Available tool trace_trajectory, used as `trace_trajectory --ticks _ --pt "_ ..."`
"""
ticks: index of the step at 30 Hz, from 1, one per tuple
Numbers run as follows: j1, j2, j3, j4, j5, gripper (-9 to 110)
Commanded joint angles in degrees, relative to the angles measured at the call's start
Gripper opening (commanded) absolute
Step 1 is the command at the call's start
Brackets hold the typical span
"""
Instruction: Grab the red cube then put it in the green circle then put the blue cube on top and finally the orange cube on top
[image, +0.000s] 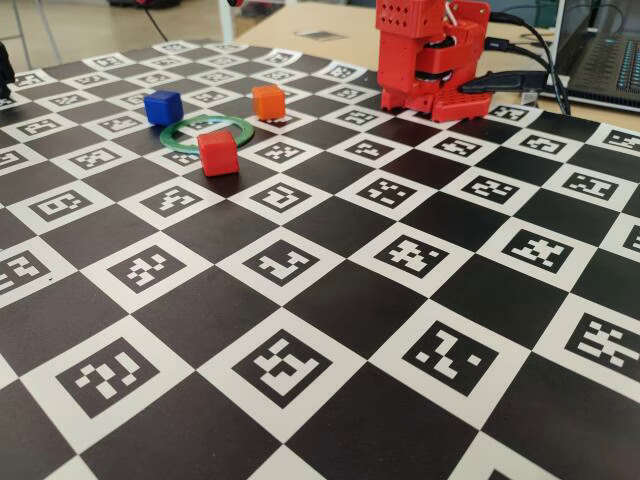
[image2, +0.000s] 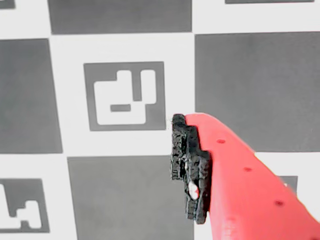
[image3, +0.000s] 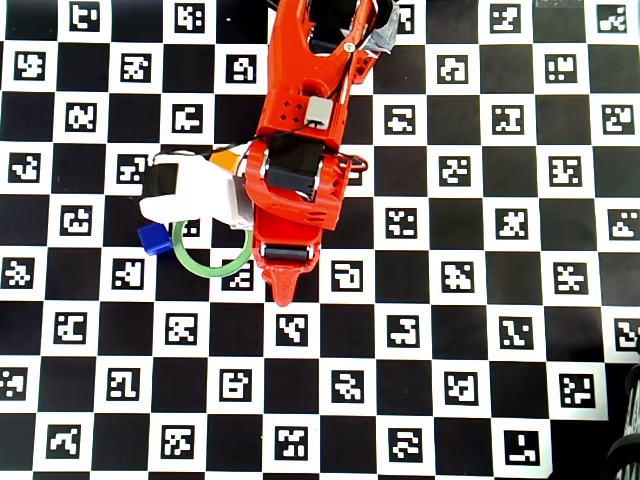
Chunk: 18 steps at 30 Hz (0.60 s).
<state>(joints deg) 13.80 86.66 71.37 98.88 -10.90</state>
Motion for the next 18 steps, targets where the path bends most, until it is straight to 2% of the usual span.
trace_trajectory --ticks 1,18 --pt "0.7 1.05 0.62 -1.67 -0.35 41" --pt "2.2 -1.93 21.36 -21.18 -2.02 42"
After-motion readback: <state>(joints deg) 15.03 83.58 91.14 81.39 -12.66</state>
